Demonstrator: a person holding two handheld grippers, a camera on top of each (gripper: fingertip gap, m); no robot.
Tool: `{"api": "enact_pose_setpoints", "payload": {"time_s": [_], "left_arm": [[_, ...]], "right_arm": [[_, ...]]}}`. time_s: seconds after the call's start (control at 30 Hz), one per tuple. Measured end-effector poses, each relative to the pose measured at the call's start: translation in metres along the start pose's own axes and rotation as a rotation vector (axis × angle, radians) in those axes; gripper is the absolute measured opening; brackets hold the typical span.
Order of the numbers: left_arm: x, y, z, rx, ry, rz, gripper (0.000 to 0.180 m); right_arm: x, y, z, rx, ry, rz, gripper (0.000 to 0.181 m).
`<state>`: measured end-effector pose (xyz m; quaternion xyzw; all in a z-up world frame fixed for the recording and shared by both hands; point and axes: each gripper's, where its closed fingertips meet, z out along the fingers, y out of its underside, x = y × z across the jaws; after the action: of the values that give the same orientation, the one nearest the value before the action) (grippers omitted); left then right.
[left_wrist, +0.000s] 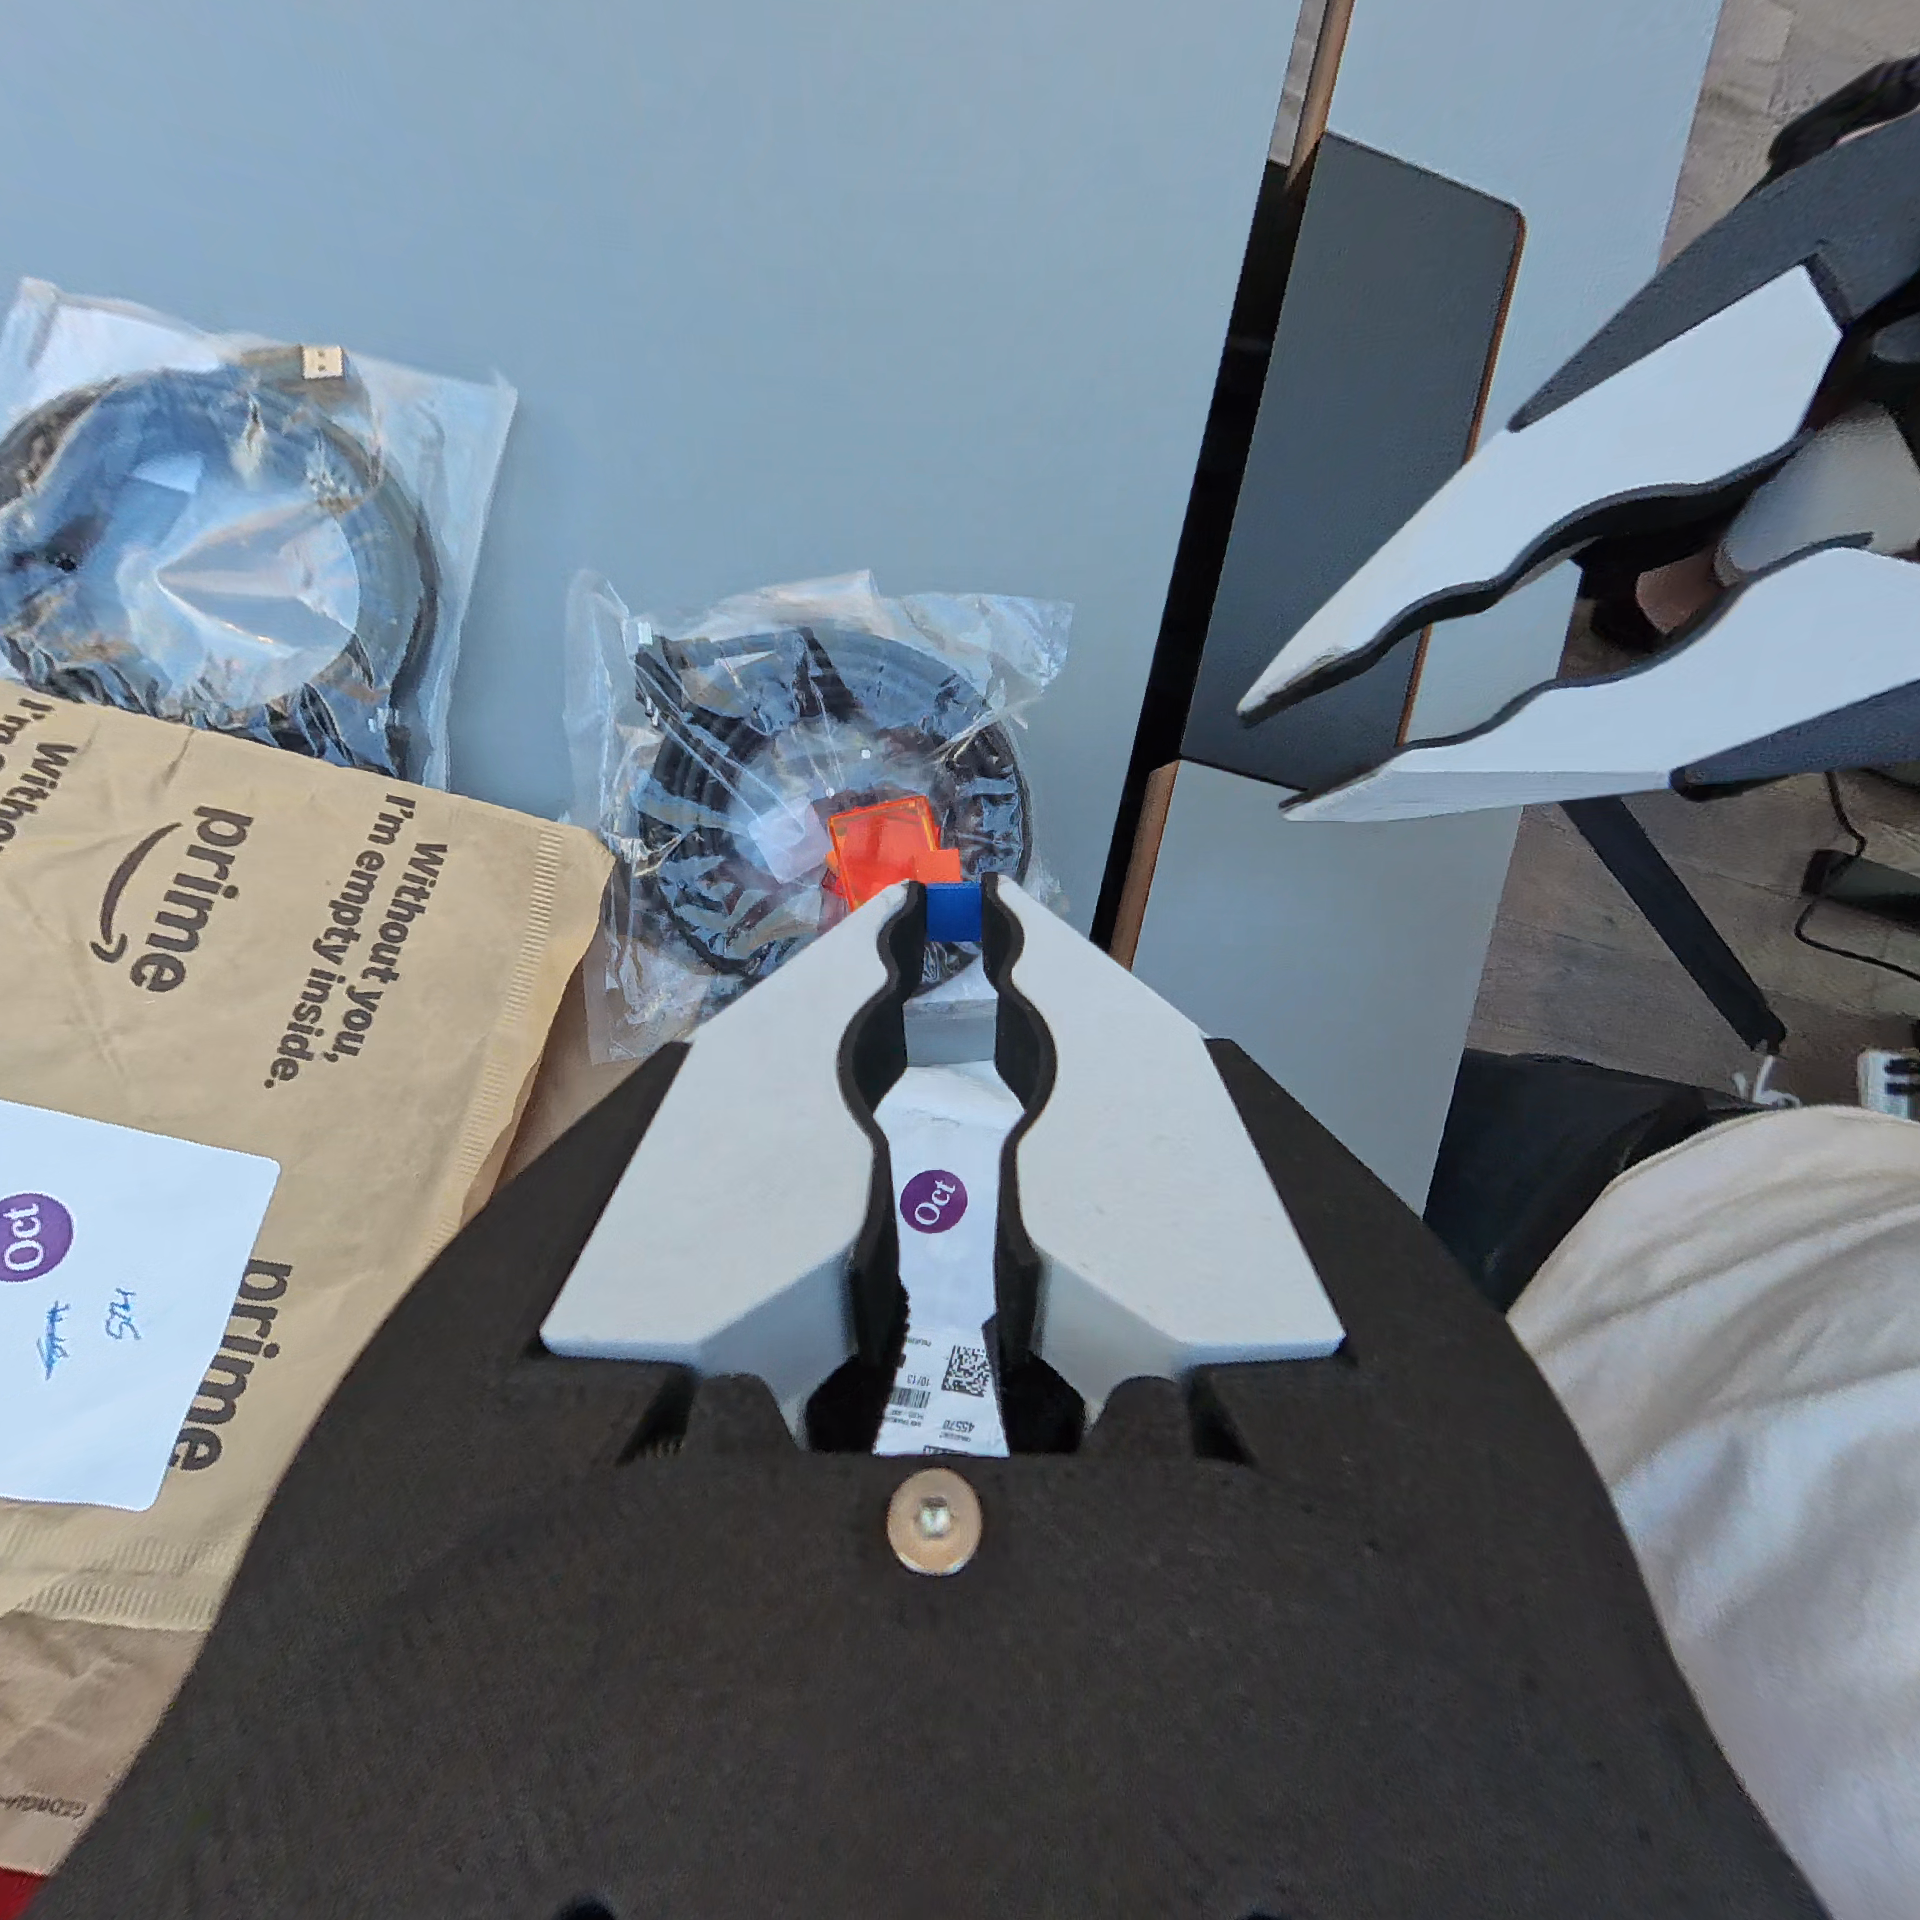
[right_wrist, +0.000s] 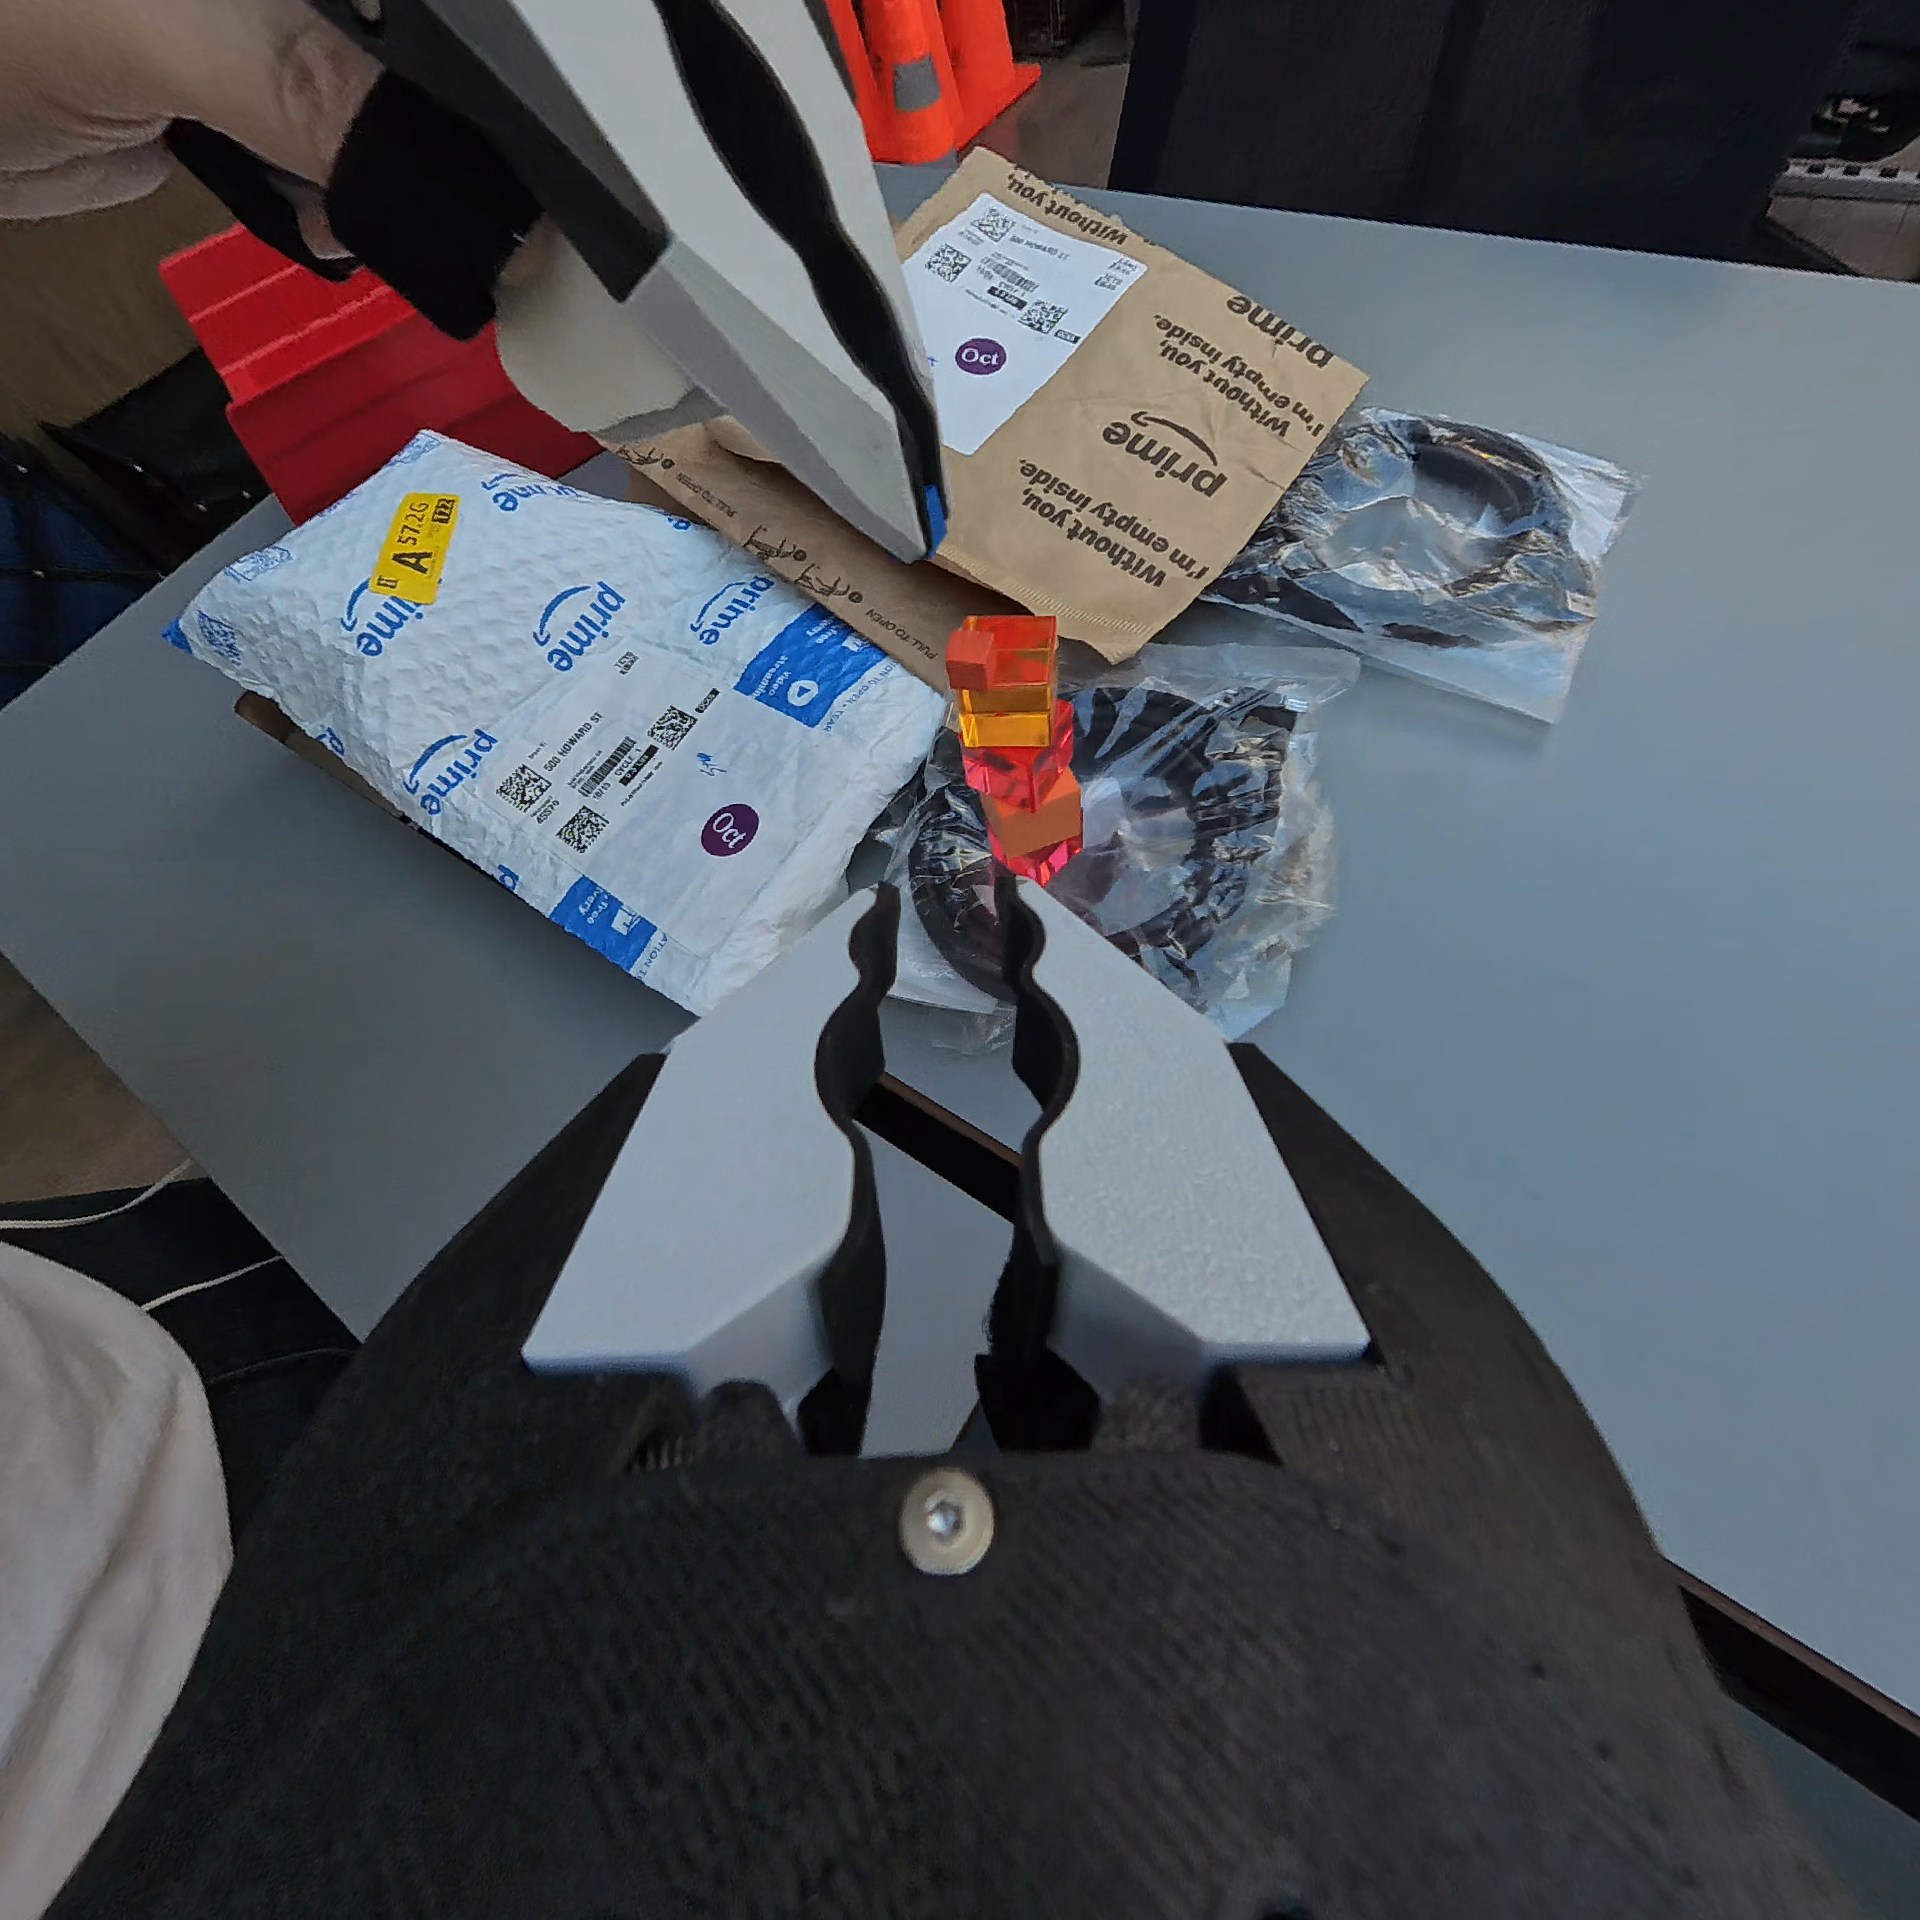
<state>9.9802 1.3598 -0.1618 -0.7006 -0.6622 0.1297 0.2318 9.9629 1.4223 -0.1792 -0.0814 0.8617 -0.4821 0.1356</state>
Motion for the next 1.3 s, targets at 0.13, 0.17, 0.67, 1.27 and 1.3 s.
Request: {"api": "enact_pose_setpoints", "payload": {"time_s": [0.13, 0.17, 0.67, 1.27, 1.3], "left_arm": [[-0.007, 0.008, 0.013, -0.094, 0.006, -0.071, 0.008], [-0.008, 0.008, 0.016, -0.107, 0.003, -0.086, 0.008], [-0.004, 0.001, 0.024, -0.129, -0.027, -0.095, 0.008], [-0.009, 0.007, 0.028, -0.131, -0.071, -0.090, 0.024], [-0.009, 0.007, 0.028, -0.130, -0.068, -0.091, 0.024]], "right_arm": [[0.000, 0.001, 0.007, 0.008, -0.005, -0.004, 0.018], [0.001, 0.001, 0.008, 0.010, -0.008, 0.001, 0.018], [0.023, 0.011, -0.001, 0.034, 0.010, 0.071, 0.018], [0.024, 0.020, 0.003, -0.002, 0.001, 0.067, 0.018], [0.024, 0.021, 0.003, -0.003, 0.002, 0.068, 0.018]]}}
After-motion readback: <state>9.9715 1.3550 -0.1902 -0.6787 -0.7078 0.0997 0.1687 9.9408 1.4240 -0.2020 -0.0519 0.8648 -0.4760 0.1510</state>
